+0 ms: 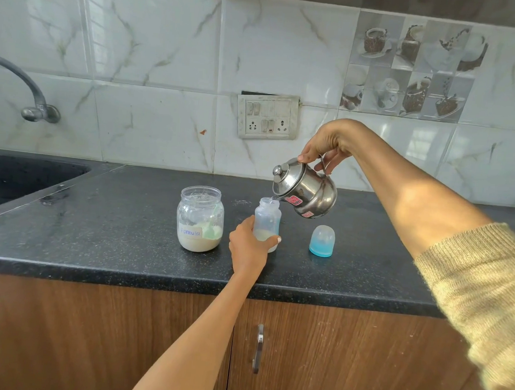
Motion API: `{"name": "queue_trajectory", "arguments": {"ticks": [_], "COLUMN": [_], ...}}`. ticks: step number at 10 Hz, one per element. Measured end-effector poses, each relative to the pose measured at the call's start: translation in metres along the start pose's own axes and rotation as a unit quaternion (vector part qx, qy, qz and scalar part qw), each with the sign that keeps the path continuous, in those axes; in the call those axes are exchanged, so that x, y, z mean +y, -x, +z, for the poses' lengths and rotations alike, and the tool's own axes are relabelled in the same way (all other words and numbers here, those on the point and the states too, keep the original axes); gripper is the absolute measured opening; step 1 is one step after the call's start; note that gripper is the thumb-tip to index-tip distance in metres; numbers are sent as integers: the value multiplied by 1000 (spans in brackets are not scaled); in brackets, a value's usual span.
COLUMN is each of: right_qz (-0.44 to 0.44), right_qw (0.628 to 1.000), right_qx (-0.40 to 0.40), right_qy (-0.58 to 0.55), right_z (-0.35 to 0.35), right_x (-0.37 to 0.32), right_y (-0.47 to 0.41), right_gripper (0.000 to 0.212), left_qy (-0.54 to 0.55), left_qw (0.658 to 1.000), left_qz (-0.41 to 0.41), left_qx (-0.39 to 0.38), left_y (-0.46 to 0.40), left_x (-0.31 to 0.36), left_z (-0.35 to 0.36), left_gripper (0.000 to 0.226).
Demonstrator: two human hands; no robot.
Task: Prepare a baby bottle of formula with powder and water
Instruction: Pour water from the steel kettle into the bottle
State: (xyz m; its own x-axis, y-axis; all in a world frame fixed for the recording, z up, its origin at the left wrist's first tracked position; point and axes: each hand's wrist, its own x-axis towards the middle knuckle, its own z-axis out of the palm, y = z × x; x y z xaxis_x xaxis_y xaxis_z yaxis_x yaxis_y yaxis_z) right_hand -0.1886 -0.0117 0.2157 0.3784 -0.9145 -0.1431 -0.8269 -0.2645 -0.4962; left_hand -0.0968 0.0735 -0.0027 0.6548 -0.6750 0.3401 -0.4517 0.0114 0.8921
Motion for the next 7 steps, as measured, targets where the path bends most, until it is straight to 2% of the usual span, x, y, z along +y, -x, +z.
{"name": "queue_trajectory", "arguments": {"ticks": [7], "right_qz": [6], "right_qw": [1000], "right_qx": [-7], "right_qy": [-4], "right_z": [-2], "right_x": [-2], "right_y": [-1], "right_gripper": [43], "left_qy": [-2], "left_qw": [1000], "left_qz": [-5], "left_qx": [-2], "left_y": [-1], "left_x": [0], "left_z": [0], "left_gripper": [62]}}
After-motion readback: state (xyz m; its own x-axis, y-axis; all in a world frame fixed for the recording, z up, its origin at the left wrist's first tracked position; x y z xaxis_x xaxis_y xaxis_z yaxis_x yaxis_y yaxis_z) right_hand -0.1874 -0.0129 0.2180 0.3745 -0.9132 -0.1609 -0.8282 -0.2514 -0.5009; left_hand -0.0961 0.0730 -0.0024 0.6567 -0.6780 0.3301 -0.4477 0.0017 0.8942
